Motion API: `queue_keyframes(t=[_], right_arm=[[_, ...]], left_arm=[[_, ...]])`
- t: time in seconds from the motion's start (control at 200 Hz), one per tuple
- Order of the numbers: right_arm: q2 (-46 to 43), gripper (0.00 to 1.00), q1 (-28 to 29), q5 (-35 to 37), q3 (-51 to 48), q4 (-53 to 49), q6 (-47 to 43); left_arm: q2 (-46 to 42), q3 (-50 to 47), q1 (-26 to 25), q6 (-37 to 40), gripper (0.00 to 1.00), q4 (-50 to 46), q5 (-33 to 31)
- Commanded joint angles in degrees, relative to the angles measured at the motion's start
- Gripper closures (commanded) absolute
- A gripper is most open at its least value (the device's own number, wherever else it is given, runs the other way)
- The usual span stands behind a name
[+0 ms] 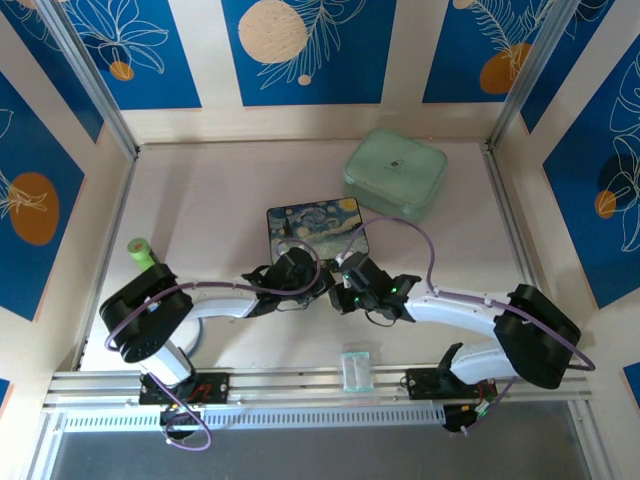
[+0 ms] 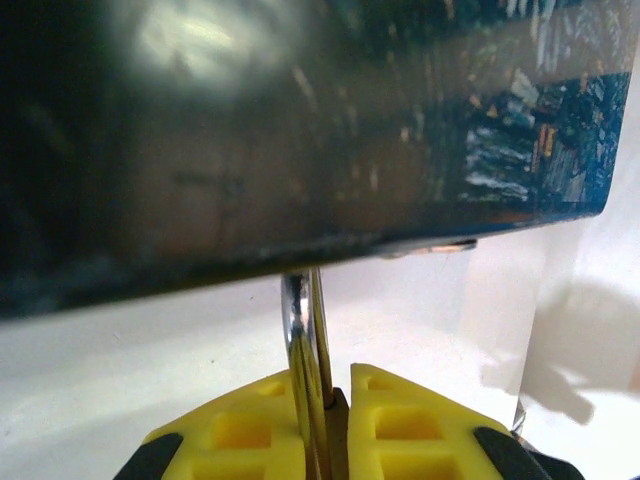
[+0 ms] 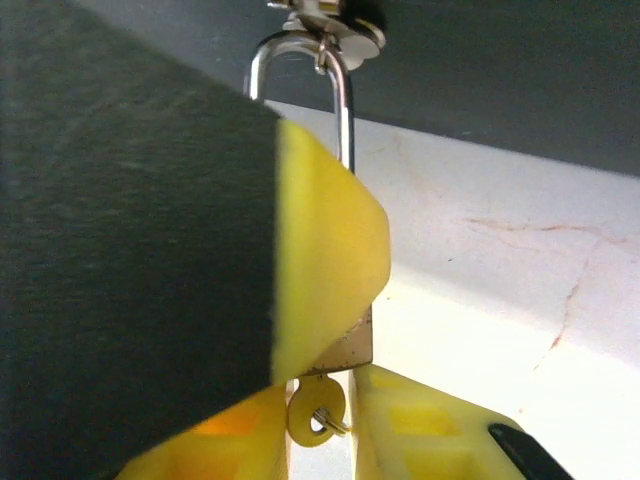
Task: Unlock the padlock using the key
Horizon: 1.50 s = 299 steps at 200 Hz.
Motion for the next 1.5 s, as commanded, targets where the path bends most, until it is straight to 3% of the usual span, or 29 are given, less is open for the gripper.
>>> queue_keyframes(t=[0.0,0.325,0.485,0.75,1.491], right_arm=[[-3.0,0.78,-5.8,-5.0,-2.5,4.1,3.2],[-1.6,0.73,-15.0,-20.6,-6.9,8.9,7.9],[0.1,0.66,-16.1,-18.0,-5.3,4.0,9.8],[-0.7,0.59,-18.3,-20.4,-7.0,5.2,11.6],[-8.6,0.56,-18.4,-21.2,-11.4,7.8,14.3]], left_arm=[[-2.8,-0.8,-0.2,0.4,1.00,0.0,4.1],[-2.5,-0.9,-0.2,0.7,1.00,0.7,4.8],[-2.4,-1.4,-0.2,0.2,1.00,1.5,4.9],[-2.3,-2.0,-0.2,-0.1,1.00,1.8,4.5],[-1.3,-1.9,-0.2,0.0,1.00,1.5,4.2]])
